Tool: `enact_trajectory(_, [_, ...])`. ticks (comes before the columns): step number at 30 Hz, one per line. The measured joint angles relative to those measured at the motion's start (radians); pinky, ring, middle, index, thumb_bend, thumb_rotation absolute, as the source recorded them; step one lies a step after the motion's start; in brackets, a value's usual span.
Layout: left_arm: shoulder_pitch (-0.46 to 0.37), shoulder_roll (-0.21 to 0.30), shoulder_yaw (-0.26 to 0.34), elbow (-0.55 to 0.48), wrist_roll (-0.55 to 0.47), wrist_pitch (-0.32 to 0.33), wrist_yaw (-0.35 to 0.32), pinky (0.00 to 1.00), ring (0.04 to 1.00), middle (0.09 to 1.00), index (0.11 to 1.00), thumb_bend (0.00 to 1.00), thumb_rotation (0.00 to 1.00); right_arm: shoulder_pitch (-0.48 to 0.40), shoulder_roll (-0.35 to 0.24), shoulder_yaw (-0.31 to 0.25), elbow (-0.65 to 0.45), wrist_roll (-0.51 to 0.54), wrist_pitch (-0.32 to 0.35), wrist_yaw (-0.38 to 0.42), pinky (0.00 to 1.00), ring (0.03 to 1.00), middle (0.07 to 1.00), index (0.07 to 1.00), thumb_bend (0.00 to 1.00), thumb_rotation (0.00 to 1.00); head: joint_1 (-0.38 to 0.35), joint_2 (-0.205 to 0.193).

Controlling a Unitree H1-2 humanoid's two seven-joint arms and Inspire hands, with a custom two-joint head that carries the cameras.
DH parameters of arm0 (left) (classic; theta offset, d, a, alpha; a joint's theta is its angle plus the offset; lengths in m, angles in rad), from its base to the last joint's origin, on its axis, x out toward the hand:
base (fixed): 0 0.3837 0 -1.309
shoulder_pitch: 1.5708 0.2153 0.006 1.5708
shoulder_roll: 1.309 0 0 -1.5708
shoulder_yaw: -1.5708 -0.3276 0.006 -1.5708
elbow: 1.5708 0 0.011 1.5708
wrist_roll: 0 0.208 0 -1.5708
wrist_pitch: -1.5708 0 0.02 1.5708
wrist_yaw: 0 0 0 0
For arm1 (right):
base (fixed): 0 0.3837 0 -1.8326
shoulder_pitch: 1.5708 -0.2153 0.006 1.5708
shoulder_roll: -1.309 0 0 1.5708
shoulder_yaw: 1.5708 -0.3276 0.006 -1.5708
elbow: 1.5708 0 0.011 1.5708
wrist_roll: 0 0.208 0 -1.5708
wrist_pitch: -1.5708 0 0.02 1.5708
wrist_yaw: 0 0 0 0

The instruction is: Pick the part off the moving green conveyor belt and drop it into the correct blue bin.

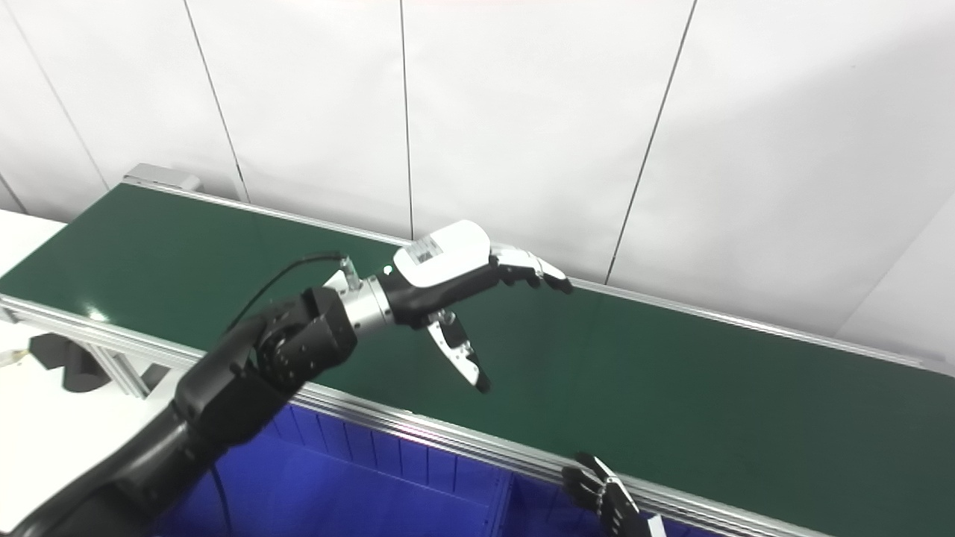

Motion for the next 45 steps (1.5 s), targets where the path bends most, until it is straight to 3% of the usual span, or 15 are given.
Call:
enact_trajectory(3, [-0.02, 0.01, -0.011, 0.052, 0.042, -0.001, -0.016, 0.68, 0.78, 0.831, 0.809, 1.0, 0.14, -0.001, 0.001, 0.0, 0.002, 0.0, 0.0, -0.009, 0.74, 0.817, 0.918, 0.833, 0.98, 0.28, -0.003, -0.003])
enact_trajectory(9, [-0.092, 0.04, -0.039, 0.191, 0.15, 0.002, -0.031, 0.69, 0.796, 0.851, 0.818, 1.0, 0.14, -0.002, 0.003, 0.005, 0.002, -0.001, -0.001, -0.015, 0.74, 0.817, 0.915, 0.831, 0.99, 0.27, -0.009, -0.003])
enact_trajectory(13, [-0.137, 0.057, -0.056, 0.287, 0.208, -0.012, -0.01, 0.67, 0.788, 0.845, 0.815, 1.0, 0.17, -0.002, 0.003, 0.006, 0.002, -0.001, -0.001, -0.019, 0.74, 0.818, 0.914, 0.829, 0.99, 0.28, -0.014, -0.005])
enact_trajectory(20, [-0.169, 0.089, -0.104, 0.412, 0.277, -0.022, 0.017, 0.75, 0.836, 0.866, 0.842, 1.0, 0.23, 0.002, 0.004, 0.013, 0.0, -0.001, -0.002, -0.031, 0.74, 0.815, 0.915, 0.828, 0.99, 0.28, -0.018, -0.002])
enact_trajectory(35, [-0.191, 0.102, -0.13, 0.491, 0.301, -0.006, 0.031, 0.81, 0.872, 0.892, 0.886, 1.0, 0.27, 0.005, 0.002, 0.032, -0.001, -0.003, -0.003, -0.061, 0.73, 0.805, 0.91, 0.827, 0.99, 0.29, -0.032, 0.005])
enact_trajectory(45, [-0.193, 0.06, -0.134, 0.562, 0.29, 0.033, 0.046, 0.82, 0.9, 0.925, 0.93, 1.0, 0.33, 0.009, 0.002, 0.041, -0.005, -0.009, -0.003, -0.077, 0.72, 0.805, 0.912, 0.823, 1.0, 0.28, -0.044, 0.008])
